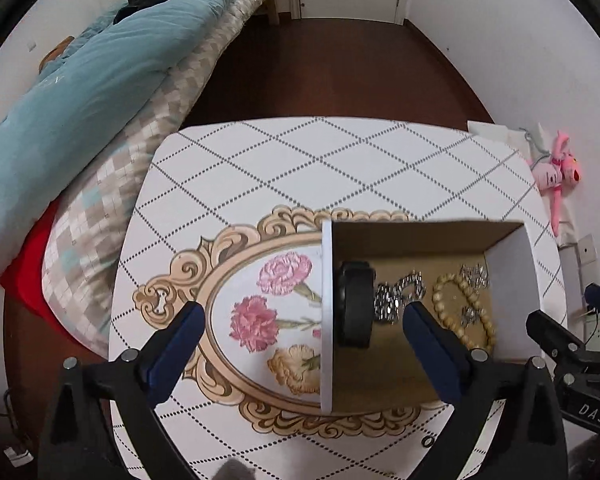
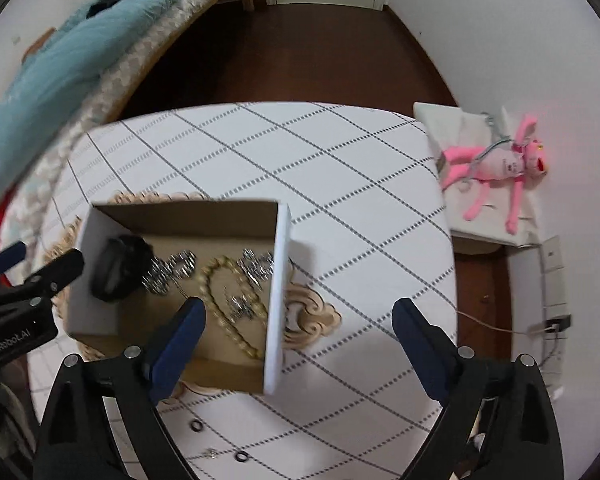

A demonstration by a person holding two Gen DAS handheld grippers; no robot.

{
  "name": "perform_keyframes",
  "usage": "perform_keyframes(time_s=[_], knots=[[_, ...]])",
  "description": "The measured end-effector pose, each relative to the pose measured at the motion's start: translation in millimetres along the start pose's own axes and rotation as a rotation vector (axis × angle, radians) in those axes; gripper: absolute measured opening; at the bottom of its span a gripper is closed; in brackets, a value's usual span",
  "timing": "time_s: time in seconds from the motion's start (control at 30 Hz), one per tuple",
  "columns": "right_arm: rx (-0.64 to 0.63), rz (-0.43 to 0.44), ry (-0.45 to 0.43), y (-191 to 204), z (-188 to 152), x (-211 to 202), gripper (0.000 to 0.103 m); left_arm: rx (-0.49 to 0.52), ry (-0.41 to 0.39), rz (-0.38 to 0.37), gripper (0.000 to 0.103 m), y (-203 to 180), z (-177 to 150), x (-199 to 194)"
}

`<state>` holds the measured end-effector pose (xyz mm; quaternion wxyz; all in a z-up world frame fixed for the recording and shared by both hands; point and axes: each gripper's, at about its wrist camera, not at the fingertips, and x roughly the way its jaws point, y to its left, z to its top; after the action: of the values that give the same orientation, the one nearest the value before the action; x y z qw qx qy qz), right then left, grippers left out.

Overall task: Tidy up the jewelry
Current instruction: 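Carry both chains into the white box and open both tools, then move both open tools from the box to the rings and earrings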

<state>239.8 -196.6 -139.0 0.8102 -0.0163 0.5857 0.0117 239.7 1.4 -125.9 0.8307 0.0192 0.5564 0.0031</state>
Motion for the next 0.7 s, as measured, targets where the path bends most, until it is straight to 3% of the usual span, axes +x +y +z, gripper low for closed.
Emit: perform_keyframes(time_s=[0.33,0.7], knots=[[0.018,-0.016,-0.042,2.4,-19.3,-14.7,0.101,-0.036,-0.047,-0.003,0.101,6.6,-18.1,-26.4],[0.043,-0.013,-0.206,6.5,-43.5,-88.4,0.101,-0.050,-0.200,0.023,0.101,11.8,-39.0,-98.6]])
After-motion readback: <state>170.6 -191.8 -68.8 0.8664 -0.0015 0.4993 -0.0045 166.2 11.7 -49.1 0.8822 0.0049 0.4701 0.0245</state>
